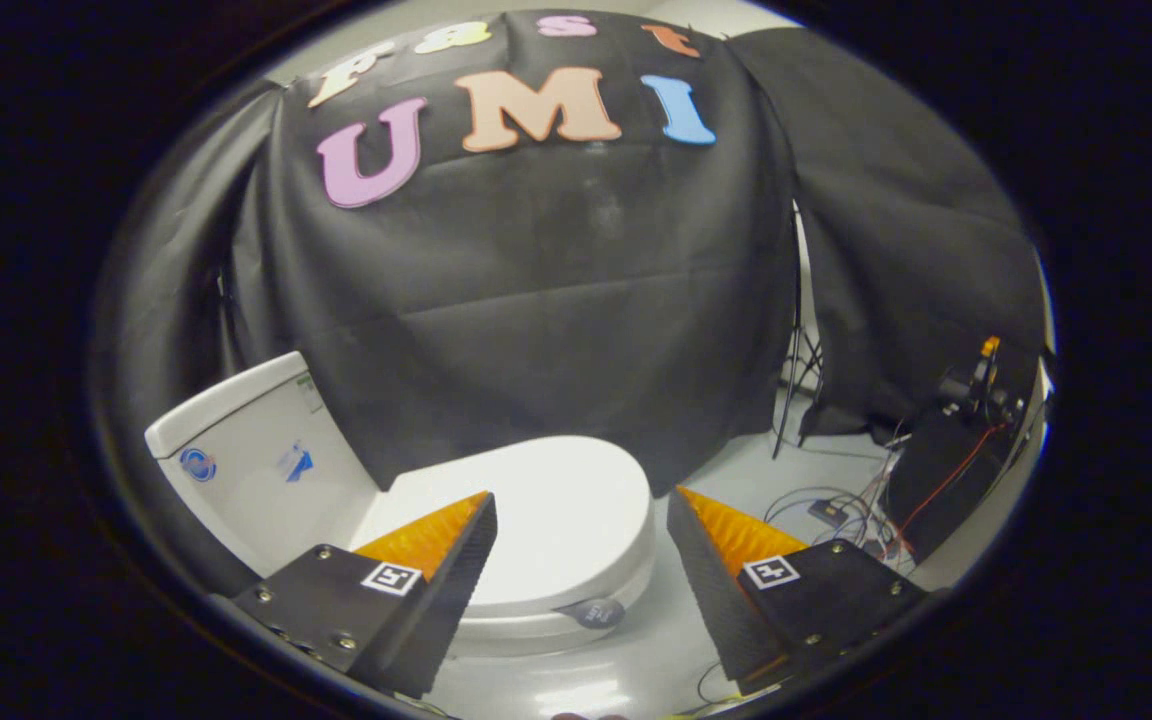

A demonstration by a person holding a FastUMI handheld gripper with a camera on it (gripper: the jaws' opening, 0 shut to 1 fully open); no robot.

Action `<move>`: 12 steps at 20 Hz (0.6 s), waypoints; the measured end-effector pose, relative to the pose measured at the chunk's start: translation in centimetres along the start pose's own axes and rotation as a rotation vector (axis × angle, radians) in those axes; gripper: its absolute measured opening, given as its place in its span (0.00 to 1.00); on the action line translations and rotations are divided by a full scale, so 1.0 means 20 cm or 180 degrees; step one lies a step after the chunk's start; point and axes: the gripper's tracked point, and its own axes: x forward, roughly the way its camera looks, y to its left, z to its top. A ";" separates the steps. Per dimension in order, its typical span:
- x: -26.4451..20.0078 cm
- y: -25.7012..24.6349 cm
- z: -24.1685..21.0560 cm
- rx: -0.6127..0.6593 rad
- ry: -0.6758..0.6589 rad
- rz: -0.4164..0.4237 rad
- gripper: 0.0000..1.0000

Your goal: Open the toilet lid.

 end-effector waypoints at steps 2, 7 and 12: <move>0.06 -0.06 -0.10 0.0139 0.0193 -0.0016 1.00; 0.17 -0.21 -0.32 0.0352 0.0594 -0.0175 1.00; 0.23 -0.28 -0.55 0.0943 0.0999 -0.0265 1.00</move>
